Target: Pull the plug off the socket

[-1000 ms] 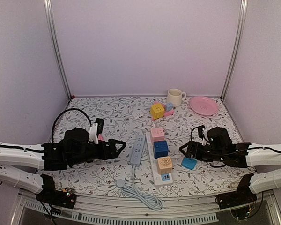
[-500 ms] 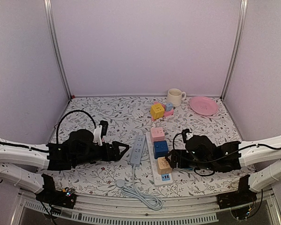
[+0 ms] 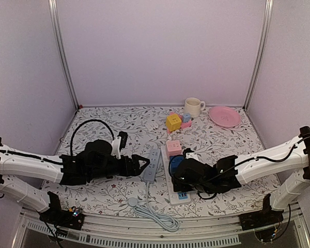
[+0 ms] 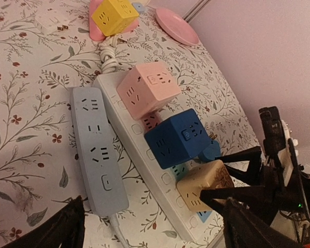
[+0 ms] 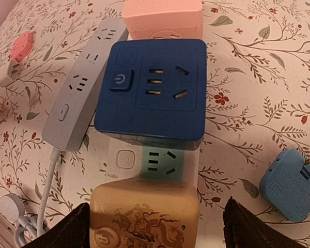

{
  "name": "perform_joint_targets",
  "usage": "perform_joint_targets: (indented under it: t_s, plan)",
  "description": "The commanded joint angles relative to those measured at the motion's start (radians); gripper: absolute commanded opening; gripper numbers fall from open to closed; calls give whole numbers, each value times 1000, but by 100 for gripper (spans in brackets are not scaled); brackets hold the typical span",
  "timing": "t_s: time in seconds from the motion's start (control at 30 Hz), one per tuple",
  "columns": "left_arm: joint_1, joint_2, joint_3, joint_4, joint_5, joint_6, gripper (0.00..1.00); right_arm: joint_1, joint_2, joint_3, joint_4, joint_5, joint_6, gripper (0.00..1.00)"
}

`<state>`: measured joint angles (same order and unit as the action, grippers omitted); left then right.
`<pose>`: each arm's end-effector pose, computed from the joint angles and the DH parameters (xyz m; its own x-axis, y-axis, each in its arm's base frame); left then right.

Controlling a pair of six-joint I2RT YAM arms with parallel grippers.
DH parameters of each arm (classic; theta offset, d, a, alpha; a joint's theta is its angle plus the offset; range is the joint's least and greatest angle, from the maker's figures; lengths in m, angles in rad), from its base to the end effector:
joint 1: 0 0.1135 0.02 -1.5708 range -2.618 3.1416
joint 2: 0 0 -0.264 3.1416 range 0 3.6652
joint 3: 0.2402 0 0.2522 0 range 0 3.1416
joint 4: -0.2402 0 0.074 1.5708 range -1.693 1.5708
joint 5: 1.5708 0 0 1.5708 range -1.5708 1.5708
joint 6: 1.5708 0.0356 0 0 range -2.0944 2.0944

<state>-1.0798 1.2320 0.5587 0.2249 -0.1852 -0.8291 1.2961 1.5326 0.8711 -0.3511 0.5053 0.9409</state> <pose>0.1281 -0.2257 0.2094 -0.7195 -0.1913 -0.6676 0.3820 0.6938 -0.6105 0.0968 0.2800 0.1850 -0.7599 -0.0897 -0.6438 -0.2692 0.9449 0.1861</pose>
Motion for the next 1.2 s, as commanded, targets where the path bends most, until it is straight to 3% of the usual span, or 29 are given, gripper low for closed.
perform_joint_targets:
  t_s: [0.0, 0.13, 0.17, 0.27, 0.33, 0.6, 0.97, 1.17]
  plan:
    - [-2, 63, 51, 48, 34, 23, 93, 5, 60, 53, -88, 44, 20, 87]
    - [-2, 129, 74, 82, 72, 13, 92, 6, 84, 66, -91, 40, 21, 80]
    - [-2, 145, 76, 94, 80, 8, 92, 6, 88, 68, -91, 39, 20, 75]
    - [-5, 175, 66, 133, 110, -14, 92, 6, 84, 65, -90, 38, 20, 48]
    - [-4, 187, 55, 159, 125, -28, 92, 7, 68, 58, -87, 40, 25, 38]
    - [-4, 214, 27, 219, 160, -62, 92, -9, -76, -14, 5, 39, 24, 14]
    - [-4, 238, 16, 273, 196, -87, 92, -110, -382, -305, 620, -243, -84, 4]
    - [-6, 244, 8, 303, 207, -109, 92, -174, -399, -413, 893, -420, -49, 3]
